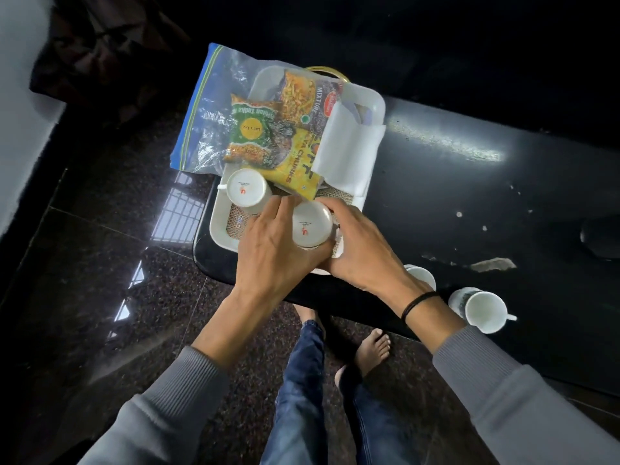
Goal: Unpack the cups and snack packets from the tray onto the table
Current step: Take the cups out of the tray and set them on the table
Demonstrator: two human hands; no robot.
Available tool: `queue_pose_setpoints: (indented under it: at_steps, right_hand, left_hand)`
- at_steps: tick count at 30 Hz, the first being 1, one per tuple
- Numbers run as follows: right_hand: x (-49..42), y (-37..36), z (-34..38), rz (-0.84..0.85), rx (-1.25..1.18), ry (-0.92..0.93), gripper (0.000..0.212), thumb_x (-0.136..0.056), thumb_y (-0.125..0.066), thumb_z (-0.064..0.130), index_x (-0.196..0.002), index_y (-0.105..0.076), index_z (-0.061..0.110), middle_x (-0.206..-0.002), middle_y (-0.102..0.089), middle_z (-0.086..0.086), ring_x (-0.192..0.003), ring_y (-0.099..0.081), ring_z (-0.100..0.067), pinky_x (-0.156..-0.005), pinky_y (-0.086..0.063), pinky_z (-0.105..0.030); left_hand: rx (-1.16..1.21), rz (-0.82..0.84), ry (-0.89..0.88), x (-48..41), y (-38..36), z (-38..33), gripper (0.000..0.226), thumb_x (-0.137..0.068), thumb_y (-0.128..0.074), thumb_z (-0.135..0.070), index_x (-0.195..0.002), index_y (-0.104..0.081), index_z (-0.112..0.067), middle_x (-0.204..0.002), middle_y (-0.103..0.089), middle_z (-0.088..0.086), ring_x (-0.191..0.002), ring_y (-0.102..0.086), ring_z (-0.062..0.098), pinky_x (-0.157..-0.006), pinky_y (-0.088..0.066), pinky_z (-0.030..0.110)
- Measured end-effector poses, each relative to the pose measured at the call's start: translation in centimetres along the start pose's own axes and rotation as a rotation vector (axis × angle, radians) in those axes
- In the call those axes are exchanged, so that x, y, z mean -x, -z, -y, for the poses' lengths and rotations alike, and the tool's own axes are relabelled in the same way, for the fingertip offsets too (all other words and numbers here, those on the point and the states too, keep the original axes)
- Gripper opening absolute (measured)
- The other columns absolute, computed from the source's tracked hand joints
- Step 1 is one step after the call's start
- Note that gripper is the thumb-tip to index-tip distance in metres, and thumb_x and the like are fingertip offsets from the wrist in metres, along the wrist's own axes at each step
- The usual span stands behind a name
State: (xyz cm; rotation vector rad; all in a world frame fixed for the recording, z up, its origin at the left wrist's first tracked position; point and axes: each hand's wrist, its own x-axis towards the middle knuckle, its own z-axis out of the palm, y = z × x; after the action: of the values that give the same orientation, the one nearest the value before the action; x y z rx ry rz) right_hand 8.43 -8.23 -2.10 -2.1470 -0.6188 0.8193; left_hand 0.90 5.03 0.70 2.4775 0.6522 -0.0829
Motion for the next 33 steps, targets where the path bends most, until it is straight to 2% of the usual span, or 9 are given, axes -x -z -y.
queue_pose_setpoints:
  at_steps: [4,6,8,11,14,19,23,28,33]
  right_hand:
    - [1.6,2.5,-1.2,-0.133,-0.097,-0.093,0.075,-0.067,-0.087,0.036,-0.135,-0.054,0.036,-0.129,-0.067,0.005,-0.115,-0.061,-0.020,-0.088,-0.053,-0.027]
    - [2.4,3.9,-2.2,-0.181,-0.174,-0.168,0.071,-0.062,-0.082,0.054,-0.127,-0.059,0.039,-0.114,-0.072,0.012,-0.100,-0.068,-0.007,-0.076,-0.054,-0.017]
    - [3.4,5.2,-3.3,-0.227,-0.303,-0.264,0.063,-0.063,-0.077,0.062,-0.118,-0.065,0.036,-0.103,-0.076,0.013,-0.092,-0.072,-0.002,-0.074,-0.057,-0.020]
    - [4.2,6.9,-5.4,-0.264,-0.546,-0.395,0.056,-0.071,-0.079,0.064,-0.110,-0.076,0.025,-0.100,-0.082,0.006,-0.094,-0.077,-0.011,-0.086,-0.057,-0.029]
    - [4.5,8.5,-7.2,-0.264,-0.733,-0.524,0.051,-0.076,-0.079,0.061,-0.100,-0.082,0.017,-0.096,-0.083,-0.004,-0.094,-0.079,-0.018,-0.080,-0.061,-0.030]
    - [4.2,10.2,-9.6,-0.207,-0.867,-0.720,0.051,-0.070,-0.080,0.066,-0.102,-0.079,0.026,-0.106,-0.081,-0.009,-0.096,-0.078,-0.024,-0.071,-0.063,-0.033]
    - [3.3,10.6,-11.6,-0.170,-0.873,-0.851,0.050,-0.077,-0.077,0.062,-0.109,-0.073,0.023,-0.106,-0.078,-0.013,-0.078,-0.080,-0.028,-0.071,-0.066,-0.038]
    - [2.2,10.3,-13.0,-0.128,-0.826,-0.937,0.039,-0.088,-0.063,0.057,-0.106,-0.066,0.022,-0.097,-0.074,-0.013,-0.057,-0.077,-0.029,-0.052,-0.059,-0.026]
    - [1.2,9.8,-13.4,-0.106,-0.769,-0.985,0.036,-0.092,-0.054,0.053,-0.104,-0.062,0.020,-0.091,-0.073,-0.013,-0.050,-0.075,-0.027,-0.045,-0.053,-0.021]
  left_hand:
    - [0.147,0.085,0.035,-1.3,-0.8,-3.6,0.070,-0.067,-0.082,-0.061,-0.121,-0.061,-0.021,-0.111,-0.061,-0.003,-0.099,-0.062,0.021,-0.082,-0.052,0.039]
    - [0.263,0.161,0.048,-2.0,-1.5,-4.6,0.069,-0.067,-0.085,-0.060,-0.120,-0.062,-0.022,-0.110,-0.062,-0.005,-0.095,-0.062,0.011,-0.081,-0.051,0.024]
    - [0.432,0.239,0.106,-2.8,-2.4,-5.6,0.061,-0.072,-0.085,-0.055,-0.118,-0.065,-0.020,-0.105,-0.065,-0.004,-0.086,-0.062,-0.004,-0.072,-0.047,0.007]
    - [0.757,0.303,0.237,-3.5,-3.9,-6.7,0.042,-0.087,-0.078,-0.044,-0.110,-0.070,-0.010,-0.098,-0.075,0.005,-0.084,-0.070,0.004,-0.071,-0.054,0.015]
    - [0.930,0.326,0.307,-3.8,-5.7,-7.6,0.020,-0.094,-0.072,-0.017,-0.105,-0.071,0.001,-0.095,-0.076,0.017,-0.081,-0.075,0.015,-0.074,-0.062,0.026]
    - [0.887,0.366,0.340,-4.4,-8.4,-8.9,0.009,-0.093,-0.070,-0.007,-0.096,-0.076,-0.001,-0.094,-0.077,0.011,-0.085,-0.078,0.017,-0.075,-0.064,0.026]
    - [0.836,0.421,0.351,-4.9,-10.2,-9.5,0.019,-0.097,-0.067,-0.015,-0.102,-0.075,0.001,-0.095,-0.077,0.015,-0.088,-0.078,0.020,-0.079,-0.064,0.030]
    - [0.759,0.452,0.369,-5.5,-12.1,-9.2,0.024,-0.100,-0.061,-0.021,-0.102,-0.074,0.000,-0.087,-0.078,0.010,-0.080,-0.077,0.014,-0.076,-0.064,0.028]
    - [0.729,0.462,0.397,-6.1,-13.3,-8.5,0.026,-0.101,-0.060,-0.023,-0.100,-0.074,0.000,-0.075,-0.076,0.001,-0.072,-0.076,0.009,-0.073,-0.064,0.025]
